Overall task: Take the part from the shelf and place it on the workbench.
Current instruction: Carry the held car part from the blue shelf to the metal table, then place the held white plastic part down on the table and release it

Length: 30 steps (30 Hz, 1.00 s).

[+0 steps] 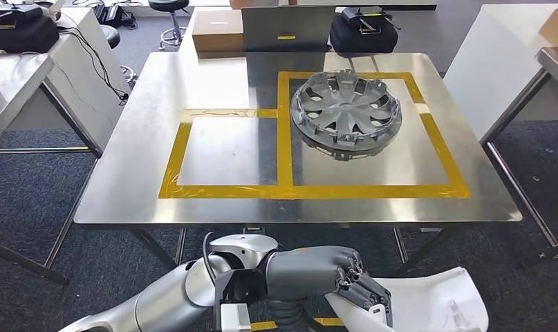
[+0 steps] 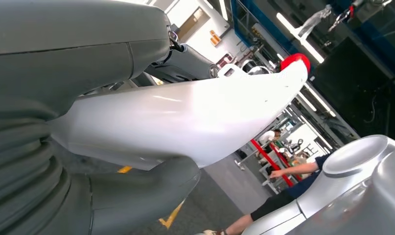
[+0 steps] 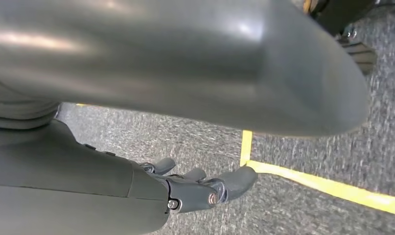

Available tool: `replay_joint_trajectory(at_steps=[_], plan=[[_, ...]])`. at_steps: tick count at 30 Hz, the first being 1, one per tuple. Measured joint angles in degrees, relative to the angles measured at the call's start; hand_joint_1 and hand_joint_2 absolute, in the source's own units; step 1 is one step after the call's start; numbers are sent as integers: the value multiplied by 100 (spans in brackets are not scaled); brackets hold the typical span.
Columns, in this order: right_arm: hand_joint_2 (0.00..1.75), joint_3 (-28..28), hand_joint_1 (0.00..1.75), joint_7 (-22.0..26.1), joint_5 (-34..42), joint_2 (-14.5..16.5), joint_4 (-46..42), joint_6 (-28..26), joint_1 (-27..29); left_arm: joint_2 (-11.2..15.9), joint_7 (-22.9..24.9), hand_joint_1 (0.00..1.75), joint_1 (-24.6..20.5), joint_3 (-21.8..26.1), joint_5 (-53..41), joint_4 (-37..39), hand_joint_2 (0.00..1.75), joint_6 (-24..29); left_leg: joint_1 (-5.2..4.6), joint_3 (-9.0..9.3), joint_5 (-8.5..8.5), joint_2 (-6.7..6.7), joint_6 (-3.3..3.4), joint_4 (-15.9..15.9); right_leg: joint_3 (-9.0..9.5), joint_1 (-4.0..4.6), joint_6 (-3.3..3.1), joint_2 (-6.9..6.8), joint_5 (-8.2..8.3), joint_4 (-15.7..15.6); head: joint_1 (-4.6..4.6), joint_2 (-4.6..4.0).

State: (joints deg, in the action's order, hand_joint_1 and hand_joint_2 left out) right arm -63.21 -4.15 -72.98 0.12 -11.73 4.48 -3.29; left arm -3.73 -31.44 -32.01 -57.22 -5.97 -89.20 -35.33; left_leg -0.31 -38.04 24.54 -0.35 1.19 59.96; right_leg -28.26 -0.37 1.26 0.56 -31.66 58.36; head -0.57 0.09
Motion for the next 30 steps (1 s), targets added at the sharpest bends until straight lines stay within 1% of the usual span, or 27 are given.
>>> replay_joint_trajectory(at_steps=[1, 2, 3, 4, 5, 6, 7, 8, 9, 10, 12, 13, 14, 15, 17, 18, 19, 20, 22, 23, 24, 25, 26, 27, 28, 29, 30], plan=[[0, 0, 0, 1, 0, -3, -1, 0, -4, -7, 2, 175, -1, 1, 0, -8, 175, 1, 7, 48, 2, -8, 42, -19, 23, -2, 34, -7, -16, 13, 5, 0], [0, 0, 0, 2, 0, -5, -1, 0, -6, -14, 1, 175, -5, 2, 1, -15, 175, 1, 14, 104, 19, -12, 82, -35, 21, -5, 60, -11, -7, 94, 7, 0], [0, 0, 0, 2, 0, -7, -1, 1, -14, -22, -1, 175, -9, 2, 1, -21, 175, 1, 21, 171, 50, -13, 118, -42, -64, -11, 80, -15, -10, 268, 13, 0], [0, 0, 0, 2, -1, -9, -1, 1, -23, -26, -1, 175, -8, 2, 2, -27, 175, 1, 25, 230, 93, -12, 145, -48, -245, -17, 99, -20, -48, 566, 19, 0], [0, -1, 0, 2, -1, -9, -1, 1, -29, -27, 1, 175, -6, 2, 2, -27, 175, 1, 20, 280, 142, -8, 166, -49, -488, -19, 118, -24, -131, 925, 24, 0], [0, -1, 0, 1, -3, -10, -1, 1, -27, -27, 3, 175, -2, 2, 3, -28, 175, 1, 15, 327, 196, -8, 179, -50, -762, -19, 135, -25, -275, 1271, 28, 0], [0, -2, 0, -1, -5, -11, -1, 0, -17, -27, 5, 175, 3, 2, 2, -28, 175, 2, 8, 383, 253, -12, 186, -50, -997, -20, 149, -26, -431, 1511, 29, 0], [0, -2, 0, -1, -7, -12, -1, 1, -4, -27, 8, 175, 7, 2, 0, -28, 175, 4, 3, 452, 313, -20, 186, -50, -1151, -20, 156, -26, -529, 1585, 31, 0], [0, -2, 0, 0, -8, -12, -1, 1, 6, -27, 11, 175, 11, 2, -5, -28, 175, 7, -3, 536, 380, -26, 181, -50, -1220, -19, 152, -26, -510, 1483, 32, 0], [0, -2, 0, 1, -9, -12, -1, 2, 11, -27, 13, 175, 15, 2, -19, -28, 175, 11, -9, 629, 452, -31, 173, -50, -1207, -17, 134, -27, -334, 1217, 33, 0], [0, -3, 0, 6, -9, -12, -1, 2, 20, -22, 16, 175, 27, -1, -48, -28, 175, 22, -25, 787, 599, -31, 148, -41, -1088, 7, 60, -33, 320, 506, 35, 0], [0, -3, 0, 9, -9, -13, -1, 3, 24, -18, 15, 175, 37, -2, -67, -29, 175, 33, -32, 844, 671, -37, 124, -40, -1033, 29, 20, -37, 560, 267, 36, 0], [0, -4, 0, 14, -12, -13, -1, 4, 28, -13, 18, 175, 51, -3, -85, -30, 175, 46, -35, 902, 723, -43, 93, -35, -998, 52, -19, -39, 697, 139, 39, 0], [0, -4, 0, 21, -17, -14, -1, 4, 29, -9, 18, 175, 65, -4, -101, -32, 175, 61, -37, 961, 750, -50, 54, -21, -971, 69, -56, -39, 689, 118, 39, 0], [0, -4, 0, 36, -32, -14, -1, 4, 16, -5, 19, 175, 81, 0, -138, -49, 175, 94, -34, 1002, 758, -48, -15, 73, -838, 59, -138, -35, 636, 80, 40, 0], [0, -4, 0, 45, -40, -14, -1, 4, 8, 1, 16, 175, 81, 3, -147, -57, 175, 108, -32, 942, 758, -40, -42, 224, -758, 45, -177, -35, 606, 58, 32, 0], [0, -4, 0, 54, -49, -14, -1, 4, 0, 10, 15, 175, 83, 8, -157, -63, 175, 119, -26, 804, 791, -32, -66, 470, -676, 33, -205, -32, 572, 39, 26, 0], [0, -4, 0, 62, -59, -14, -1, 4, -3, 24, 15, 175, 91, 11, -163, -64, 175, 124, -13, 601, 866, -24, -92, 784, -610, 28, -227, -34, 527, 27, 17, 0], [0, -4, 0, 72, -75, -14, -1, 4, -4, 54, 15, 175, 120, 18, -169, -65, 175, 128, 10, 115, 1139, -18, -137, 1366, -493, 24, -240, -32, 414, 25, 13, 0], [0, -4, 0, 75, -81, -14, -1, 4, -2, 64, 17, 175, 135, 20, -172, -66, 175, 128, 18, -66, 1245, -16, -153, 1495, -423, 21, -238, -29, 351, 25, 12, 0], [0, -4, 0, 78, -87, -14, -1, 5, -1, 70, 20, 175, 143, 22, -172, -69, 175, 128, 23, -173, 1255, -13, -157, 1469, -340, 17, -233, -24, 287, 25, 12, 0], [0, -4, 0, 84, -95, -14, -1, 5, 0, 72, 25, 175, 147, 25, -173, -74, 175, 137, 25, -201, 1115, -10, -157, 1271, -245, 12, -226, -18, 220, 26, 12, 0], [0, -4, 0, 92, -107, -14, -1, 5, 0, 74, 33, 175, 149, 31, -175, -79, 175, 153, 25, -180, 827, -8, -146, 956, -156, 8, -214, -14, 152, 26, 11, 0], [0, -4, 0, 99, -121, -14, -1, 6, -4, 82, 43, 175, 154, 39, -177, -81, 175, 176, 22, -167, 444, -7, -130, 581, -77, 10, -194, -7, 83, 44, 11, 0], [0, -4, 0, 106, -135, -14, -1, 6, -11, 89, 55, 175, 165, 52, -177, -82, 175, 202, 14, -149, 144, -5, -106, 294, -40, 14, -165, 5, 19, 55, 10, 0], [0, -3, 0, 109, -146, -16, -1, 5, -16, 96, 70, 175, 182, 71, -177, -83, 175, 226, 5, -152, -76, -5, -73, 119, -31, 20, -127, 14, -35, 60, 10, 0], [0, -3, 0, 112, -155, -21, -1, 6, -22, 100, 84, 175, 199, 99, -178, -87, 175, 250, -8, -166, -163, -8, -40, 44, -29, 22, -89, 23, -78, 62, 12, 0]])
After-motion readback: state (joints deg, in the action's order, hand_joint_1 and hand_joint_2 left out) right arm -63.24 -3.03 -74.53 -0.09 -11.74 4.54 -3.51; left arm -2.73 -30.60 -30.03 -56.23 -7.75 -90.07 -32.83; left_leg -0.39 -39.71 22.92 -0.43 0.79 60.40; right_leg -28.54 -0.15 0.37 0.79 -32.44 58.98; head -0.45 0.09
